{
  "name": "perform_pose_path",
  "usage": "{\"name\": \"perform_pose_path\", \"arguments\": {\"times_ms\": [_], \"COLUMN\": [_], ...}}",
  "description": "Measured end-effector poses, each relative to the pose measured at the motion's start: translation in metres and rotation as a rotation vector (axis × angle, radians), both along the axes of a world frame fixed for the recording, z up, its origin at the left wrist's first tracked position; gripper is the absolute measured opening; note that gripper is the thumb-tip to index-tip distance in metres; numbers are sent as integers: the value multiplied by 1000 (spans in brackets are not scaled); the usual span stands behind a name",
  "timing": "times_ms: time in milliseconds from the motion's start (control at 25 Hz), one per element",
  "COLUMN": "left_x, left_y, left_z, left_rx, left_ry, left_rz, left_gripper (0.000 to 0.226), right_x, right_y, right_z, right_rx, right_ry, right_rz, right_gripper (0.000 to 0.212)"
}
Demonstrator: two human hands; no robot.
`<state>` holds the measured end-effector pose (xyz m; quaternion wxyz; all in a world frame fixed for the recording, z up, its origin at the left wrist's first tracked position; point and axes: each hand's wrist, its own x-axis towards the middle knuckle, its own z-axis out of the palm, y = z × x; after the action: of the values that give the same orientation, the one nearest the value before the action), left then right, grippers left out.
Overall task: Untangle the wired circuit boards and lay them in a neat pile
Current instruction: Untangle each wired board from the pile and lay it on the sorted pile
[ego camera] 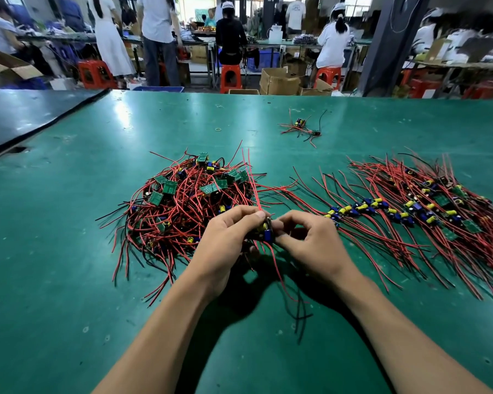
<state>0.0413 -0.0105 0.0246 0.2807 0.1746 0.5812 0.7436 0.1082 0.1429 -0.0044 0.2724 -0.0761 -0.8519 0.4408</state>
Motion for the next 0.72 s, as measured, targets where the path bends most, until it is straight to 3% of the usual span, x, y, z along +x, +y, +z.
{"name": "perform_pose_path", "arguments": {"times_ms": [200,400,480,600,720], "left_x": [1,3,1,-2,-4], "left_y": [1,4,3,1,0], "left_z": [4,3,3,3,0], "left_rx": [76,135,148,246,268], "left_ry": [0,-28,-32,-131,-212], "left_rz": [54,84,72,-1,-113], "left_gripper": [12,9,15,31,31], "right_x": [4,2,2,-1,0], "right_y": [-13,-25,-28,-25,-18], "right_z": [10,14,16,23,27], "right_rx": [-47,-17,-248,-756,-910], "right_ry": [98,179,158,109,61], "right_rz": [56,85,121,207,248], "right_gripper": [31,22,27,27,25]}}
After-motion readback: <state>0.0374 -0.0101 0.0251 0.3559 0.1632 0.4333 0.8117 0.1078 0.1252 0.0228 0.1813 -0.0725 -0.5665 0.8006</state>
